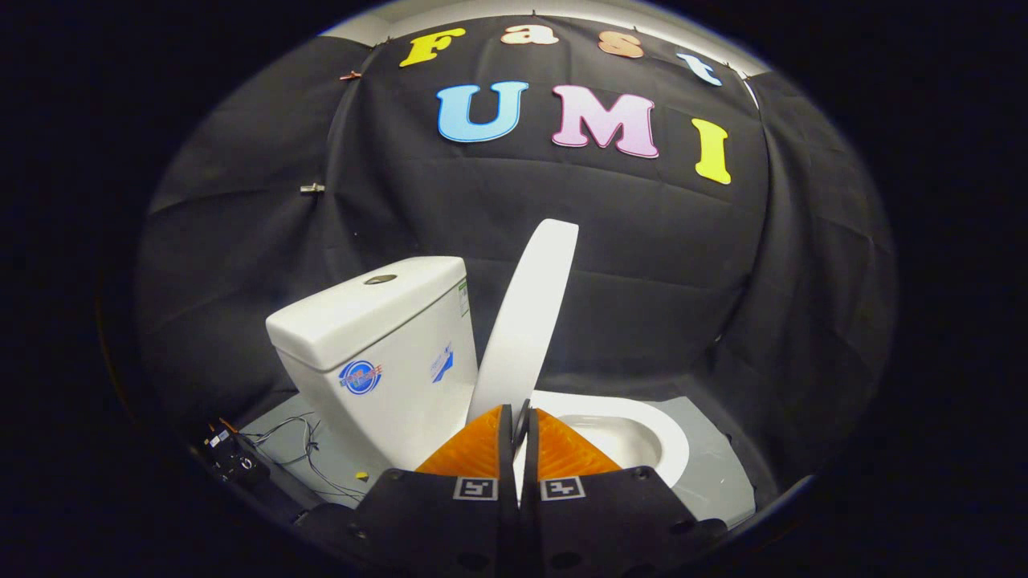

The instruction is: Open the toilet lid.

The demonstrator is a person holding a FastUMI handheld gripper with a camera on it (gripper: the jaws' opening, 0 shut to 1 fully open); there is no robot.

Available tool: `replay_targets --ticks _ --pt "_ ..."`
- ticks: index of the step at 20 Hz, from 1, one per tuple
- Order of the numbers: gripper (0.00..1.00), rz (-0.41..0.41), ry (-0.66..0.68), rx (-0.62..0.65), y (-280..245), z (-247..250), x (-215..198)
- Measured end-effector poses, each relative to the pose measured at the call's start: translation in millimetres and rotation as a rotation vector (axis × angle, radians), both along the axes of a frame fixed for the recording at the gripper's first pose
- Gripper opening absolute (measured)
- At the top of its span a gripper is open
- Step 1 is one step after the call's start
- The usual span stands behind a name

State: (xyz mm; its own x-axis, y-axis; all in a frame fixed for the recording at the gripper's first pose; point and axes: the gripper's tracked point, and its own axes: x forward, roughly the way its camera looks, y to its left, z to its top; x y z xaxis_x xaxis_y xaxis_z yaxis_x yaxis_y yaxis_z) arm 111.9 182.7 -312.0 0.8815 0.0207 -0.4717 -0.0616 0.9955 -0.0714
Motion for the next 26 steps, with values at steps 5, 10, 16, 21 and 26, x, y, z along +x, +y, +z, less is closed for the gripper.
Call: replay_targets --ticks 5,10,16,21,26 --pt "0.05 0.054 -0.013 -0.039 36 3 8" --pt "0.05 0.126 -0.021 -0.06 72 0 10" --pt "0.05 0.172 -0.007 -0.063 99 -4 12" --pt "0.05 0.179 -0.005 -0.063 109 -6 12" --pt "0.06 0.194 -0.005 -0.057 118 -7 11"
